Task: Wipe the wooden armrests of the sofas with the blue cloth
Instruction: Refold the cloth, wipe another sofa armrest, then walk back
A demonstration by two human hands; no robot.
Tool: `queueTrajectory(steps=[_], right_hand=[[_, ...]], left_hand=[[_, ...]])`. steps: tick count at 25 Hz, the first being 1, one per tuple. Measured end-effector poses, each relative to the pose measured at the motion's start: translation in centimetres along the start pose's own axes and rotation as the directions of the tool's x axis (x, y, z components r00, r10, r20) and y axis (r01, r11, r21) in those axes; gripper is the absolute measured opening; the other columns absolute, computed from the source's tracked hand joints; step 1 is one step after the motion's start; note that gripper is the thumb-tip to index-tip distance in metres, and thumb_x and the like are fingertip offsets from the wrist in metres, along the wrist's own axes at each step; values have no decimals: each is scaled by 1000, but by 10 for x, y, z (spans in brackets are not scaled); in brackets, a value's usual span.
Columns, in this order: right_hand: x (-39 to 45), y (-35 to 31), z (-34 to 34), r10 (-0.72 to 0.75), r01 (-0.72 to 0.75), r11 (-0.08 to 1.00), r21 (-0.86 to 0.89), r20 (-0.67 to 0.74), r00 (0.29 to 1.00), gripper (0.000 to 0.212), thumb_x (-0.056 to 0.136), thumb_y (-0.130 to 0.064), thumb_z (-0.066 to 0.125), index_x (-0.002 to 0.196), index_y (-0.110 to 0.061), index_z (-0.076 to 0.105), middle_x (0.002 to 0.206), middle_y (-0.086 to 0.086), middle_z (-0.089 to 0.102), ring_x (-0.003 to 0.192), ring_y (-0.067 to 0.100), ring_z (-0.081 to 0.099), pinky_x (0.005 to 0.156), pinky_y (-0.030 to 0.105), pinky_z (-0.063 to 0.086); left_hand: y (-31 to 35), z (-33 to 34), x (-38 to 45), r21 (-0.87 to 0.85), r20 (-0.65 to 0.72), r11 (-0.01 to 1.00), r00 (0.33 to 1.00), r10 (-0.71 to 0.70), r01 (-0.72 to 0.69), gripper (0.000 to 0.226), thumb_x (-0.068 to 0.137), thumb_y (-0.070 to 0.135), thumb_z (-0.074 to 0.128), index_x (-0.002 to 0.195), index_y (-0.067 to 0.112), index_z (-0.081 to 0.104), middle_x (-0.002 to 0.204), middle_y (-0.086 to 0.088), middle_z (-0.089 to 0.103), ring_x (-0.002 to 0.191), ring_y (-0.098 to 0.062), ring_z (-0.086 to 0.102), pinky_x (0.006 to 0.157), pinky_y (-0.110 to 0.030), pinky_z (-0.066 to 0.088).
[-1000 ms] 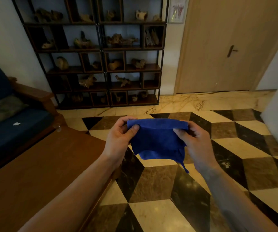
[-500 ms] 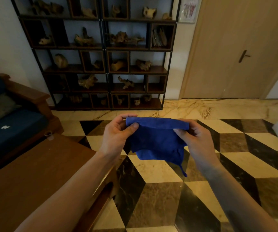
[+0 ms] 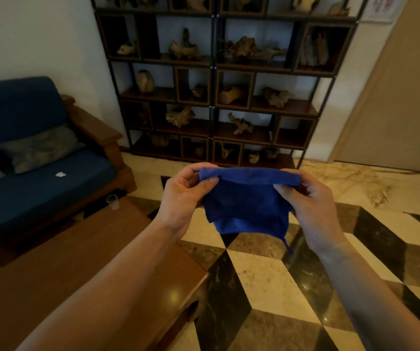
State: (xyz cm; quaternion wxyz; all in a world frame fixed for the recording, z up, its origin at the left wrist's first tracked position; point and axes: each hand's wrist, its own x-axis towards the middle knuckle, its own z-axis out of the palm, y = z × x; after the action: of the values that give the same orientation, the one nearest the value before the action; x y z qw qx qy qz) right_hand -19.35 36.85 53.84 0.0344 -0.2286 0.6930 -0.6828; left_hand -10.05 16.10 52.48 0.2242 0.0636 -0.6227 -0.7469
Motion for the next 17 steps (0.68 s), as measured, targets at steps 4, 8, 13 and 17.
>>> queueTrajectory(steps=[4,8,13,17], right_hand=[[63,22,42,-22,13,998,54,172,985,13,93,-18,63,99,-27,71,93,-14,72,91,4,67,72,20,52],[139,37,89,-35,-16,992,128,387,921,14,92,-19,64,105,-19,70,99,-5,73,95,12,68,76,28,56],[192,42,137,-73,-56,976,213,554,829,17,94,-10,61,108,-13,69,93,-11,73,91,4,69,74,21,56],[207,51,180,-84,-112,967,231,697,712,16,94,-11,60,106,-18,68,97,-6,73,92,6,69,72,20,55]], left_hand=[[-3,-36,34,28,-161,999,986,45,-41,19,84,16,64,100,24,68,100,0,73,97,-19,68,77,-38,57],[-2,-66,66,120,-382,989,915,130,-91,18,86,15,64,103,20,67,101,-1,74,97,-16,69,75,-32,57],[10,-84,75,222,-546,971,812,204,-95,21,85,19,66,106,21,66,103,-4,74,98,-17,70,75,-29,56],[12,-98,62,260,-680,963,696,232,-67,21,86,21,65,107,22,67,107,-10,73,101,-23,70,81,-36,56]])
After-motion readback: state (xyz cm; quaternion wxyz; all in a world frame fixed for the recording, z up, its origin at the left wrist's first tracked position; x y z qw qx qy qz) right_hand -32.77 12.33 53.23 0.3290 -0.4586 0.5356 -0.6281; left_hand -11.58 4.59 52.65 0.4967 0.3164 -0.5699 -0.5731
